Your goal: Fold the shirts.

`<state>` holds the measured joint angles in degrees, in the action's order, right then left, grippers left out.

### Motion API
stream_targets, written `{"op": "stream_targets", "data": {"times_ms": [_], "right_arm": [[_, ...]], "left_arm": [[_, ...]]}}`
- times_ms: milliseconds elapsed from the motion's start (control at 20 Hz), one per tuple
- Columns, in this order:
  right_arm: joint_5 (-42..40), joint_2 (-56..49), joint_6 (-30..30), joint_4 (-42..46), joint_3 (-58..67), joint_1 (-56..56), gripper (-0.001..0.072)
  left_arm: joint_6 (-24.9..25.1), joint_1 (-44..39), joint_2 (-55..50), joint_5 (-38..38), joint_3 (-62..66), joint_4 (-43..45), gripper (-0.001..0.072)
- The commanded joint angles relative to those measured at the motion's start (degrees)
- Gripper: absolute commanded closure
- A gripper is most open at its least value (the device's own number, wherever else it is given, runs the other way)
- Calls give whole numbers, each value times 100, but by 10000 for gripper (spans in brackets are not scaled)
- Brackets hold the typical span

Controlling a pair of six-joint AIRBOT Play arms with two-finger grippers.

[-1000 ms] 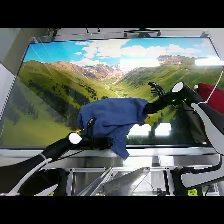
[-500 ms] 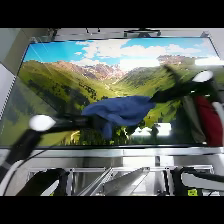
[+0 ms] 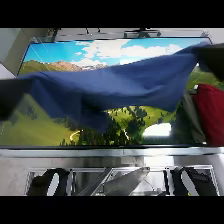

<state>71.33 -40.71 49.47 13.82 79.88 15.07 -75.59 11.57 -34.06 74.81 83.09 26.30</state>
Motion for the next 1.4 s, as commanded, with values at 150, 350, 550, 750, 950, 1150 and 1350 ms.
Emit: {"op": "stream_targets", "data": {"times_ms": [150, 350, 550, 750, 950, 1150, 1350], "right_arm": [[-960, 927, -345, 417, 131, 55, 697], [-859, -142, -343, 417, 103, 48, 696], [-632, -1829, -345, 437, 103, -129, 696], [-643, -3694, -442, 514, 103, -719, 696], [-1325, -5329, -601, 503, 103, -1163, 696], [-1945, -5860, -597, 284, 109, -1137, 362], [-1220, -5429, -297, 315, 118, -570, 326]], "left_arm": [[48, 380, -1060, 715, 2194, -199, 684], [55, 378, -2177, 1038, 2308, -197, 685], [503, -61, -3840, 1029, 2310, -184, 686], [925, -741, -5873, 1075, 2312, -184, 687], [1416, -988, -7624, 640, 2315, -81, 705], [1102, -671, -8135, 496, 2699, 181, 400], [286, 42, -7906, 1585, 3709, 1106, 400]]}}
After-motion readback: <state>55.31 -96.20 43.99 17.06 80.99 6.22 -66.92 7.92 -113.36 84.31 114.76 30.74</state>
